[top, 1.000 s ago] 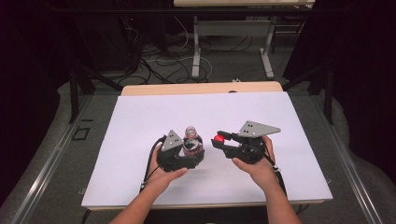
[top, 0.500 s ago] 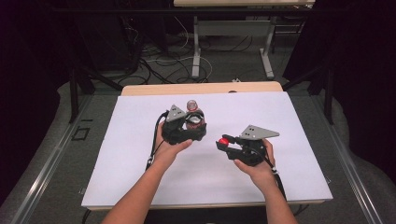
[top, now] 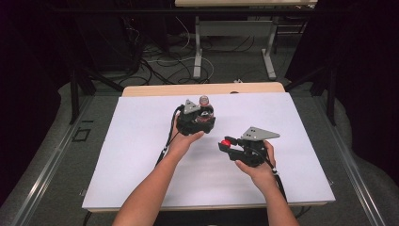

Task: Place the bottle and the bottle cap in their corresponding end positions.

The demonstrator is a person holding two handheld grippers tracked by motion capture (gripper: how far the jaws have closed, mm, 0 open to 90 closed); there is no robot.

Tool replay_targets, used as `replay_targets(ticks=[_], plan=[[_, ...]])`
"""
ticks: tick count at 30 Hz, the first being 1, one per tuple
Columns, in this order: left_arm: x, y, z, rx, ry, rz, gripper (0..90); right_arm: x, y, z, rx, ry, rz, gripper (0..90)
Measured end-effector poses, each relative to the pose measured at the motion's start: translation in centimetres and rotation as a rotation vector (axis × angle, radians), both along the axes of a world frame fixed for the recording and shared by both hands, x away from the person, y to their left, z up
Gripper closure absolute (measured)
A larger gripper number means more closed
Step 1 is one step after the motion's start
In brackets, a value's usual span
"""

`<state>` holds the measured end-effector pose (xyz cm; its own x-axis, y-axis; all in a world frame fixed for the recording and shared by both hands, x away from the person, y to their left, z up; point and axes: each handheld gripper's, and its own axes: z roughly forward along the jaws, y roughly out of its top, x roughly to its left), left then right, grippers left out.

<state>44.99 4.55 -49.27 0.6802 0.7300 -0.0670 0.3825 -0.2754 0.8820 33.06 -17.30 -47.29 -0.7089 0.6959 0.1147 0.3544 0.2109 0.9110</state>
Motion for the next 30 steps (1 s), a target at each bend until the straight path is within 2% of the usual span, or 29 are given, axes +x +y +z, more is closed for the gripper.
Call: replay_targets(ticks=[3, 7, 8, 11, 12, 13, 15, 16, 19, 21, 24, 26, 27, 30], plan=[[0.7, -0.3, -0.8, -0.009, -0.004, 0.012, 29.2, 0.2, 0.1, -0.1, 0.003, -0.003, 0.004, 61.0], [1.2, -0.5, -1.6, -0.018, 0.022, 0.024, 29.2, 0.1, 0.2, -0.1, 0.005, -0.007, -0.002, 61.0], [1.3, -0.6, -1.9, -0.018, 0.019, 0.026, 29.2, 0.1, 0.2, 0.0, -0.008, 0.0, 0.001, 61.0], [1.6, -0.5, -2.4, 0.0, 0.032, 0.014, 29.2, 0.2, 0.3, 0.0, -0.005, -0.012, 0.003, 61.0], [1.6, -0.7, -2.7, -0.007, 0.033, 0.025, 29.2, 0.2, 0.3, 0.0, -0.008, -0.022, 0.002, 61.0], [1.7, -0.6, -2.9, 0.008, 0.037, 0.019, 29.2, 0.3, 0.3, 0.0, -0.009, -0.025, 0.003, 61.0], [1.7, -0.7, -3.3, -0.007, 0.041, 0.024, 29.2, 0.3, 0.4, 0.0, -0.007, -0.01, 0.007, 61.0], [1.8, -0.7, -3.5, 0.01, 0.04, 0.021, 29.2, 0.3, 0.4, 0.0, -0.004, -0.013, 0.003, 60.9], [1.7, -0.7, -4.1, 0.008, 0.051, 0.017, 29.2, 0.4, 0.4, -0.1, -0.006, -0.019, 0.006, 60.9], [1.6, -0.7, -4.5, 0.021, 0.044, 0.011, 29.1, 0.5, 0.4, -0.2, -0.002, -0.025, 0.002, 61.0], [1.5, -0.6, -4.7, 0.016, 0.025, 0.01, 29.0, 0.6, 0.5, -0.3, -0.01, -0.018, 0.005, 60.9], [1.3, -0.5, -4.6, 0.016, 0.04, 0.009, 29.0, 0.5, 0.5, -0.4, -0.015, -0.008, 0.002, 61.0], [1.3, -0.4, -4.6, 0.026, 0.032, 0.005, 28.9, 0.6, 0.5, -0.5, -0.01, -0.012, 0.0, 61.0], [1.1, -0.4, -4.6, 0.02, 0.039, 0.0, 28.9, 0.6, 0.7, -0.6, -0.007, -0.009, 0.003, 61.0]])
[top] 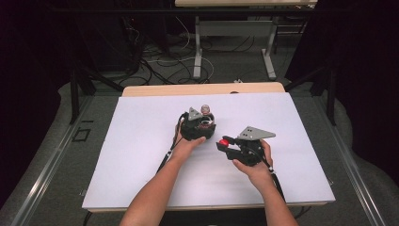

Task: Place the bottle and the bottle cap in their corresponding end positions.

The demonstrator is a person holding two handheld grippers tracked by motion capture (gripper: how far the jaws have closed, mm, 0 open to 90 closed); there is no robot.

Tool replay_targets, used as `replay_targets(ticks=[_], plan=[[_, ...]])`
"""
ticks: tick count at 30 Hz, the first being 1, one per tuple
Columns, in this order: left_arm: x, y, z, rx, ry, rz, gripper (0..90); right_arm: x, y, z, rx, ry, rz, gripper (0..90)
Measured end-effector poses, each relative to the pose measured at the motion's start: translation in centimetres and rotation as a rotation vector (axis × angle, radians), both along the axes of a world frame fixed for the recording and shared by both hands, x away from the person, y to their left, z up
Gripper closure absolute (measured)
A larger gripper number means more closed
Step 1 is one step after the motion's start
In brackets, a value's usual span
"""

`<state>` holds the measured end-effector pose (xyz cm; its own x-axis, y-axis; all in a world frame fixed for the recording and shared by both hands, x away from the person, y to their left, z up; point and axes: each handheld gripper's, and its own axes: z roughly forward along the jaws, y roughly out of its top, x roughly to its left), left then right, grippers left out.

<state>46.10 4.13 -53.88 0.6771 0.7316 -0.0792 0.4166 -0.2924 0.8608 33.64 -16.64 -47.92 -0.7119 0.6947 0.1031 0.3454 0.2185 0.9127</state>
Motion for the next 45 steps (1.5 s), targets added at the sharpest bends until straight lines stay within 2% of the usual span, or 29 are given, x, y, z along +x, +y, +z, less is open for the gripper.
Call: replay_targets(ticks=[2, 9, 10, 20, 22, 23, 25, 28, 32, 33, 35, 37, 38, 39, 40, 43, 44, 45], plan=[[0.1, 0.0, 0.0, 0.009, -0.003, -0.004, 28.8, 0.1, 0.1, -0.1, -0.007, -0.002, 0.008, 61.0], [0.1, -0.2, -0.1, -0.009, 0.009, 0.005, 28.1, 0.1, 0.6, -0.4, -0.01, 0.0, 0.016, 61.0], [0.1, -0.2, -0.1, -0.005, 0.006, 0.004, 28.0, 0.1, 0.6, -0.3, -0.022, 0.009, 0.021, 61.0], [0.1, -0.1, -0.1, -0.024, 0.026, 0.012, 27.2, 0.2, 0.9, -0.6, -0.019, -0.001, 0.027, 61.0], [0.2, 0.2, 0.0, -0.032, 0.035, 0.004, 23.0, 0.2, 0.9, -0.7, -0.031, 0.017, 0.032, 61.0], [0.1, 0.2, 0.1, -0.045, 0.039, 0.009, 20.0, 0.2, 1.1, -0.9, -0.015, 0.009, 0.029, 61.0], [0.0, 0.4, 0.2, -0.059, 0.037, 0.013, 14.9, 0.4, 1.2, -1.4, -0.031, 0.01, 0.033, 60.9], [-0.4, 0.8, 0.8, -0.09, 0.047, 0.023, 8.2, 0.8, 1.8, -2.4, -0.07, 0.035, 0.035, 61.0], [-1.2, 1.8, 1.5, -0.107, 0.046, 0.03, 0.6, 1.2, 2.8, -4.2, -0.099, 0.063, 0.054, 61.0], [-1.5, 2.1, 1.7, -0.117, 0.046, 0.029, 0.5, 1.2, 3.0, -4.5, -0.109, 0.08, 0.06, 61.0], [-2.3, 2.9, 2.1, -0.143, 0.055, 0.024, 0.5, 1.4, 3.5, -5.2, -0.117, 0.08, 0.072, 61.0], [-3.2, 3.5, 2.5, -0.166, 0.062, 0.024, 0.5, 1.4, 3.9, -5.7, -0.134, 0.1, 0.082, 61.0], [-3.6, 3.8, 2.7, -0.168, 0.059, 0.013, 0.5, 1.4, 4.1, -5.9, -0.155, 0.121, 0.091, 60.9], [-4.1, 4.1, 2.9, -0.168, 0.056, 0.014, 0.5, 1.6, 4.3, -6.3, -0.155, 0.104, 0.097, 61.0], [-4.6, 4.5, 3.2, -0.165, 0.047, 0.01, 0.5, 1.5, 4.4, -6.4, -0.177, 0.126, 0.101, 61.0], [-6.2, 5.4, 3.7, -0.165, 0.038, 0.0, 0.6, 1.7, 4.9, -7.2, -0.191, 0.108, 0.11, 60.9], [-6.6, 5.8, 3.8, -0.155, 0.029, -0.008, 0.6, 1.7, 5.1, -7.3, -0.196, 0.12, 0.102, 60.9], [-7.2, 6.1, 3.8, -0.167, 0.033, -0.004, 0.6, 1.7, 5.2, -7.4, -0.204, 0.119, 0.106, 61.0]])
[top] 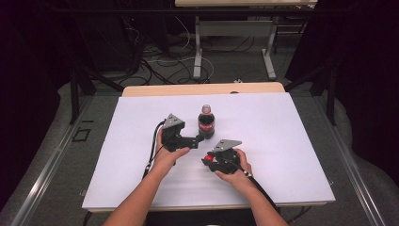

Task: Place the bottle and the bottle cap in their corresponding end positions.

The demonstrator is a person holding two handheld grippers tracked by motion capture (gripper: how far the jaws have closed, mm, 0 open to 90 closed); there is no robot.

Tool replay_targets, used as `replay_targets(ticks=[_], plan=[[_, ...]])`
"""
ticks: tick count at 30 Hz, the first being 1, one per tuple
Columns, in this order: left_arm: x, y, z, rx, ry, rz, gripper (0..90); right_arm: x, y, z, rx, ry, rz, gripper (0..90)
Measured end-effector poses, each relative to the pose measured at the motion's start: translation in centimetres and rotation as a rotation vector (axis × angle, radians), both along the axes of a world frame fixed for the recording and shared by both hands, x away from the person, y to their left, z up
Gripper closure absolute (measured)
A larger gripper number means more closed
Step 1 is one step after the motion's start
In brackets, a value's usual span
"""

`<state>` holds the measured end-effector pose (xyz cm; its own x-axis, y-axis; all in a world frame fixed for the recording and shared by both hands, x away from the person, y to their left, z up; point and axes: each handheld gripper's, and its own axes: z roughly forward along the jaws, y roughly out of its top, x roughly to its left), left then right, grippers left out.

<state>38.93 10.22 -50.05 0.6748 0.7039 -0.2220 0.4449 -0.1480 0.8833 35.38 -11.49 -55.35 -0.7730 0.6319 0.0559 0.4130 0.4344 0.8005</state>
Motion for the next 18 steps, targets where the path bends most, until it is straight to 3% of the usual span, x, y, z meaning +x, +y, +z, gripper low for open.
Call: replay_targets(ticks=[3, 5, 8, 14, 18], plan=[[-1.3, 1.1, -0.1, -0.006, 0.0, 0.008, 0.6, 0.2, 0.2, -0.3, -0.017, 0.016, 0.003, 60.9], [-2.0, 1.8, -0.2, 0.014, -0.017, 0.014, 0.6, 0.4, 0.3, -0.5, -0.032, 0.026, 0.007, 60.9], [-2.7, 2.7, -0.4, 0.002, -0.005, 0.021, 0.6, 0.5, 0.5, -0.7, -0.03, 0.015, 0.003, 60.8], [-2.9, 3.2, -0.5, -0.002, 0.001, 0.044, 0.6, 0.6, 0.5, -0.9, -0.069, 0.039, 0.01, 60.5], [-2.8, 3.2, -0.6, 0.013, -0.002, 0.04, 0.6, 0.6, 0.5, -1.2, -0.056, 0.05, 0.005, 56.6]])
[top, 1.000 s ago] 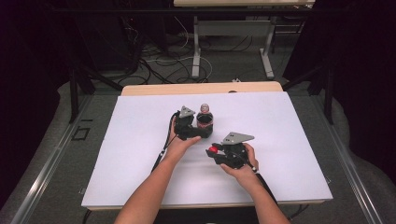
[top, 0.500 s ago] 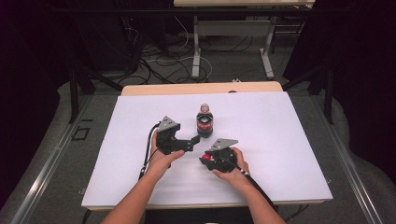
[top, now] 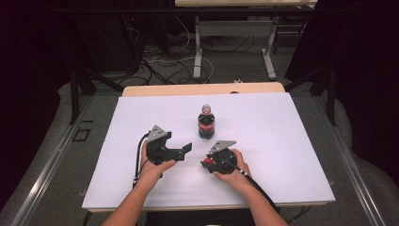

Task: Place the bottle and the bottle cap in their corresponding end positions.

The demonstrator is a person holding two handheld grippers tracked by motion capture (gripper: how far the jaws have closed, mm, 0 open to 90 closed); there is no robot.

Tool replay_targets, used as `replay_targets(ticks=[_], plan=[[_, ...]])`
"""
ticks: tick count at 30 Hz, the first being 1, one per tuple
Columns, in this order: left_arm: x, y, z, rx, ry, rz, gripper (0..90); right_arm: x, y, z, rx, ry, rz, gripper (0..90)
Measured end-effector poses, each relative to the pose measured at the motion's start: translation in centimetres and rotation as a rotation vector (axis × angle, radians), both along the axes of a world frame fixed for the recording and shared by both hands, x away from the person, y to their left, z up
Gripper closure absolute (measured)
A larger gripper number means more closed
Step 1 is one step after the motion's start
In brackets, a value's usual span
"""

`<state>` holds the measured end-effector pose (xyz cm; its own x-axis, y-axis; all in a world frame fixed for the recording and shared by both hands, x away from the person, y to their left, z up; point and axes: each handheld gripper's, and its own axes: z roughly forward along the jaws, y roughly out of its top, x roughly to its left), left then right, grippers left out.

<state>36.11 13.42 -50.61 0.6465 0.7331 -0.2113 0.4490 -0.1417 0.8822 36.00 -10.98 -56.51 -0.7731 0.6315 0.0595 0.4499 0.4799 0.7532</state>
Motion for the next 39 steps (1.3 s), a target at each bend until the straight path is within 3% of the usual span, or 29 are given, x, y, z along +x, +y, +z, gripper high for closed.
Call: replay_targets(ticks=[4, 5, 8, 11, 12, 13, 16, 18, 20, 24, 27, 31, 39], plan=[[0.0, 0.0, -0.1, 0.008, 0.003, 0.009, 0.6, 0.1, -0.2, 0.2, 0.011, 0.019, 0.007, 50.5], [0.0, 0.1, -0.1, 0.009, 0.004, 0.01, 0.6, 0.1, -0.2, 0.2, 0.034, -0.004, -0.002, 47.9], [0.0, 0.4, -0.1, 0.018, 0.0, 0.021, 0.6, 0.0, -0.7, 0.9, 0.049, -0.008, 0.0, 42.2], [0.1, 1.0, -0.1, 0.012, 0.019, 0.05, 0.6, 0.2, -1.5, 1.9, 0.044, -0.017, -0.023, 41.4], [0.1, 1.2, -0.2, -0.005, 0.036, 0.058, 0.6, 0.4, -1.9, 2.2, 0.064, -0.028, -0.024, 41.4], [0.2, 1.4, -0.2, -0.006, 0.037, 0.067, 0.6, 0.5, -2.6, 2.6, 0.075, -0.01, -0.026, 40.1], [0.2, 2.1, -0.2, 0.006, 0.054, 0.086, 0.6, 0.7, -4.2, 3.3, 0.116, -0.038, -0.104, 37.8], [0.1, 2.6, -0.2, 0.013, 0.055, 0.098, 0.6, 0.9, -5.3, 3.8, 0.135, -0.03, -0.137, 36.4], [0.1, 3.1, -0.2, 0.01, 0.056, 0.11, 0.6, 0.9, -6.5, 4.2, 0.142, 0.007, -0.19, 33.8], [-0.2, 4.1, -0.1, 0.023, 0.06, 0.127, 0.6, 1.1, -9.0, 4.6, 0.155, 0.001, -0.257, 20.9], [-0.3, 4.9, -0.1, 0.034, 0.065, 0.141, 0.6, 1.1, -11.0, 4.5, 0.135, -0.036, -0.301, 14.2], [-0.5, 5.9, -0.4, 0.052, 0.076, 0.161, 0.6, 0.7, -13.9, 4.3, 0.146, -0.063, -0.376, 4.9], [-0.5, 7.5, -1.3, 0.098, 0.081, 0.205, 0.6, 0.1, -17.8, 3.2, 0.159, -0.057, -0.497, 0.0]])
